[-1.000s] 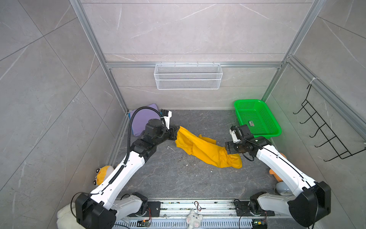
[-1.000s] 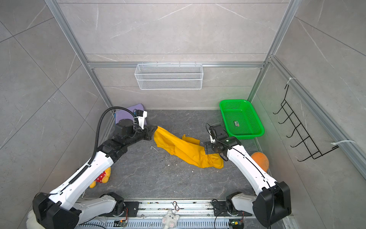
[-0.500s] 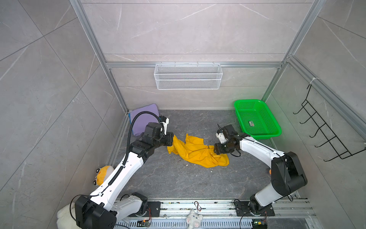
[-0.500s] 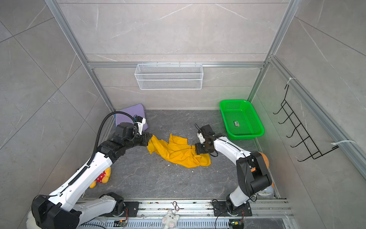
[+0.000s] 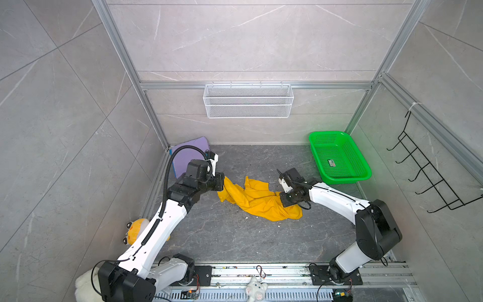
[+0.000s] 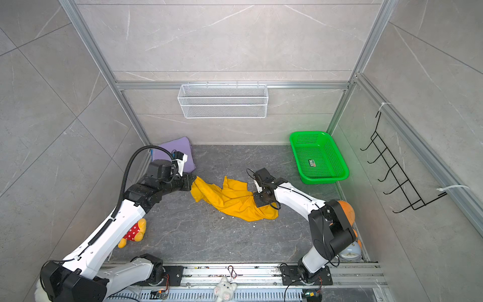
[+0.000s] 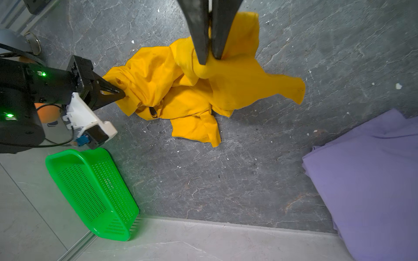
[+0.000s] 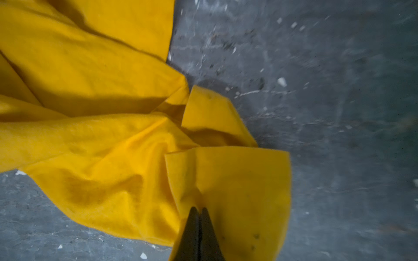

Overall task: Fold and stack t-shirts
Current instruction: Flatten out the T-shirt at the center of the table.

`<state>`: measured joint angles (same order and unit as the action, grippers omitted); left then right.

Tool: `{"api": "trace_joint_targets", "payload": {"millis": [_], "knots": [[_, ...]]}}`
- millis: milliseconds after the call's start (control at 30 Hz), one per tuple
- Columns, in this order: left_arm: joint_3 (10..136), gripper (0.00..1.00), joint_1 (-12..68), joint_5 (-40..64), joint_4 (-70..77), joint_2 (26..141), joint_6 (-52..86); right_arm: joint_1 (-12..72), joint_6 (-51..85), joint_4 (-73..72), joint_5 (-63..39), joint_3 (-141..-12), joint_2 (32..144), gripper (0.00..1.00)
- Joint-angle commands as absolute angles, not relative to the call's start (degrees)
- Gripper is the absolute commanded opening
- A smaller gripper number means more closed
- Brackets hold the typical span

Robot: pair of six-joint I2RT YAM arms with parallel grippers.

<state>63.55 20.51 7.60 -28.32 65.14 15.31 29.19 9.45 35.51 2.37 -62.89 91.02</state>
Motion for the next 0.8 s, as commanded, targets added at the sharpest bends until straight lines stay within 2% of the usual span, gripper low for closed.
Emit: {"api": "trace_joint_targets", "payload": {"millis": [0, 333, 467, 633, 767], "knots": [[72.1, 0.00, 16.3, 7.8, -29.9, 64.8, 13.2, 28.5, 6.5, 39.6, 7.4, -72.2, 85.1, 0.00], [91.7, 0.00, 9.2, 11.4, -34.8, 70.7, 10.5, 20.4, 1.2, 43.8, 1.2, -97.6, 88.7, 0.00], [96.1, 0.00, 7.6, 7.4, -35.2, 71.5, 10.5, 18.2, 1.3, 43.0, 0.7, -103.8, 89.0, 0.00], [102.0, 0.00, 3.8, 8.6, -38.7, 74.2, 11.1, 12.8, 2.3, 46.8, -0.9, -113.3, 92.5, 0.00], [102.2, 0.00, 3.0, 5.3, -39.5, 73.8, 11.4, 11.4, 3.2, 46.8, -0.1, -114.4, 91.7, 0.00]]}}
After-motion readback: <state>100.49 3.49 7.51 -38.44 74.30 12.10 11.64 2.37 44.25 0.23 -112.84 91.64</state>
